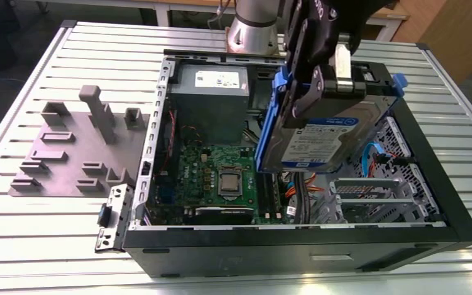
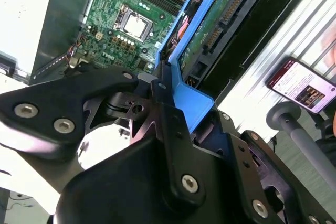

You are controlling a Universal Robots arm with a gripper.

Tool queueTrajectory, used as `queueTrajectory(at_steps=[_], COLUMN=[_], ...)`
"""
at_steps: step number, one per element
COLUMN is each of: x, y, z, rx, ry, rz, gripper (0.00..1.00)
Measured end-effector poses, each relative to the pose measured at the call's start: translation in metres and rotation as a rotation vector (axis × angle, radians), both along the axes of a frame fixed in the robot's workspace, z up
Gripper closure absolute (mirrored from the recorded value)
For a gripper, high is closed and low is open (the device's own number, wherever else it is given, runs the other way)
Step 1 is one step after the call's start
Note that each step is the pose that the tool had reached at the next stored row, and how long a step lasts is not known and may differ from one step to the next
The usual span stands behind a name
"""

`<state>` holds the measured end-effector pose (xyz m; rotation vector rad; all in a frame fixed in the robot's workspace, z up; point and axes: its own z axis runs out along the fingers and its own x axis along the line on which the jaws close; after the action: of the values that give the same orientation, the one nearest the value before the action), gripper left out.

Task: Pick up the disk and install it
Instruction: 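Insert the disk into the insertion slot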

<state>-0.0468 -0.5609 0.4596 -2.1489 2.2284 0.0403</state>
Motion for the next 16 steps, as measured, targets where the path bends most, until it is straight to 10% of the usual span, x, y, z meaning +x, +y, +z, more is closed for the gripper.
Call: queueTrajectory(at_steps=[16], x=[0.0291], y=[-0.0007], z=[-0.0046], rx=[-0.0001], ry=[0.0026], rz=[0.019], gripper=[0.63])
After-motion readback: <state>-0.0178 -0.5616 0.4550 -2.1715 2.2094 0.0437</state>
